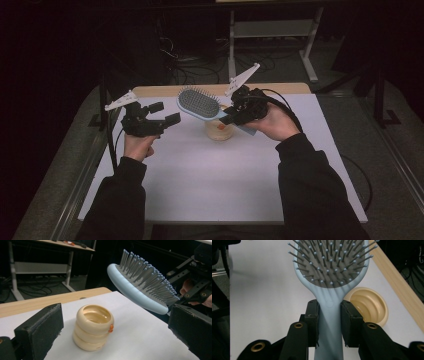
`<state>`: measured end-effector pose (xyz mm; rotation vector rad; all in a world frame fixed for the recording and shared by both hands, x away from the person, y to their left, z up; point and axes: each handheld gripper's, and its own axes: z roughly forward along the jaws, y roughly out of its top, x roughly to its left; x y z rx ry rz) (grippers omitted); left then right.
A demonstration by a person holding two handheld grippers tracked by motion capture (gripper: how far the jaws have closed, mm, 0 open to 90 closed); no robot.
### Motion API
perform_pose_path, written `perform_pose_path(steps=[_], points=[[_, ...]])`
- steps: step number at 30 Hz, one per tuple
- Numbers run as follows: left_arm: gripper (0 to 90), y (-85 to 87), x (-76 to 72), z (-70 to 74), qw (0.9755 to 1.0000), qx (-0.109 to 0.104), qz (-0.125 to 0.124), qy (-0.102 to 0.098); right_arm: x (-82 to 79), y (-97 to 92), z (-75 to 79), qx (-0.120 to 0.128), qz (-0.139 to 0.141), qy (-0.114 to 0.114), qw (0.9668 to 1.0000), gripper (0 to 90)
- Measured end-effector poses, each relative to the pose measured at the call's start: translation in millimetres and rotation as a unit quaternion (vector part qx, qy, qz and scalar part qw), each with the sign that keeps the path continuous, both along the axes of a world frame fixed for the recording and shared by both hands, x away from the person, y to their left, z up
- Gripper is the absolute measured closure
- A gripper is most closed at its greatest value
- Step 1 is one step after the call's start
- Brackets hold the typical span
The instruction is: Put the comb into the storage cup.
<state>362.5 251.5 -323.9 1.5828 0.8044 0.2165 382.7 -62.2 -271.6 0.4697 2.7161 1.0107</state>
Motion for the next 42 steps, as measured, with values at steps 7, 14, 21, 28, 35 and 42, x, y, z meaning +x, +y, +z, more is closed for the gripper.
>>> perform_pose_path(steps=[7, 14, 21, 28, 35, 42], points=[[0.0, -23.1, 4.9, 11.3, 0.9998, -0.004, -0.007, 0.018, 0.7, 6.5, 1.9, 0.005, -0.004, -0.010, 0.9999, 68.3], [2.3, -33.5, 9.6, 15.9, 0.9984, -0.033, -0.011, 0.044, 0.5, 9.2, 1.3, 0.006, -0.001, -0.007, 1.0000, 68.3], [24.2, -38.4, 12.8, 22.0, 0.9950, -0.079, -0.017, 0.059, 0.0, 10.0, 4.1, 0.029, 0.009, -0.002, 0.9995, 68.3], [39.4, -32.1, 14.4, 19.3, 0.9873, -0.135, -0.002, 0.084, -0.7, 13.0, 3.0, 0.036, 0.007, -0.009, 0.9993, 68.3], [50.3, -28.6, 14.4, 20.7, 0.9852, -0.147, -0.012, 0.087, 1.0, 23.3, -5.0, 0.017, 0.005, -0.004, 0.9998, 68.7], [55.6, -31.3, 12.3, 29.7, 0.9891, -0.132, -0.007, 0.065, 3.9, 28.1, -9.4, 0.029, 0.003, 0.005, 0.9995, 68.7]])
